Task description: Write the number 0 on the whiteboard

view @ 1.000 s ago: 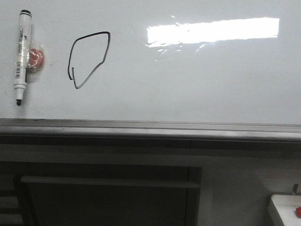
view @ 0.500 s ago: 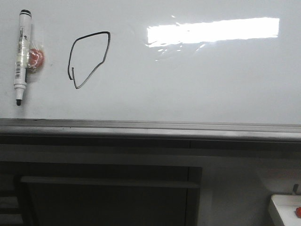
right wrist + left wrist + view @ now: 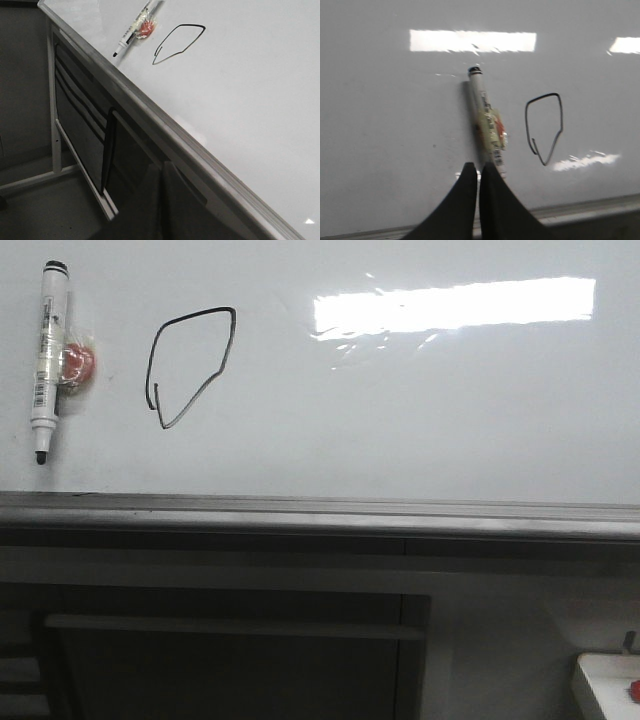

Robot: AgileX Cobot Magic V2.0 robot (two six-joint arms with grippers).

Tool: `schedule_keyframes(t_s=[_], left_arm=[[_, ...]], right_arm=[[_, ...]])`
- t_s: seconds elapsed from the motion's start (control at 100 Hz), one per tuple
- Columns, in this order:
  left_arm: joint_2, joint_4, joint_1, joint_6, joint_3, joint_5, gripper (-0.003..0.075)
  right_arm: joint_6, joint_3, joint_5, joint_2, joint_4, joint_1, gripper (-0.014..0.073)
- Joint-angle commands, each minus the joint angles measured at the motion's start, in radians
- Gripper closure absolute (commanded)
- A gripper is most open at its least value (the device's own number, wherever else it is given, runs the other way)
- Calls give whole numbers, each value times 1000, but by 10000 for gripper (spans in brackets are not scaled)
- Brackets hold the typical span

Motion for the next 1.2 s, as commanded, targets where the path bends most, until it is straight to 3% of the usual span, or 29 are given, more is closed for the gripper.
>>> schedule_keyframes(t_s=[0.0, 0.18, 0.36, 1.04, 1.19], left_arm=[[-44, 37, 77, -6, -20, -97, 741], [-151, 96, 224, 46, -12, -58, 741], [-283, 94, 303, 46, 77, -56, 741], [-322, 112, 302, 46, 84, 401, 741], [-322, 124, 304, 46, 84, 402, 741]], right_arm=[[3, -27, -85, 7, 1, -5, 643], [3, -27, -85, 7, 1, -5, 643], [3, -27, -85, 7, 1, -5, 643], [3, -27, -85, 9, 1, -5, 643], [3, -27, -85, 9, 1, -5, 643]])
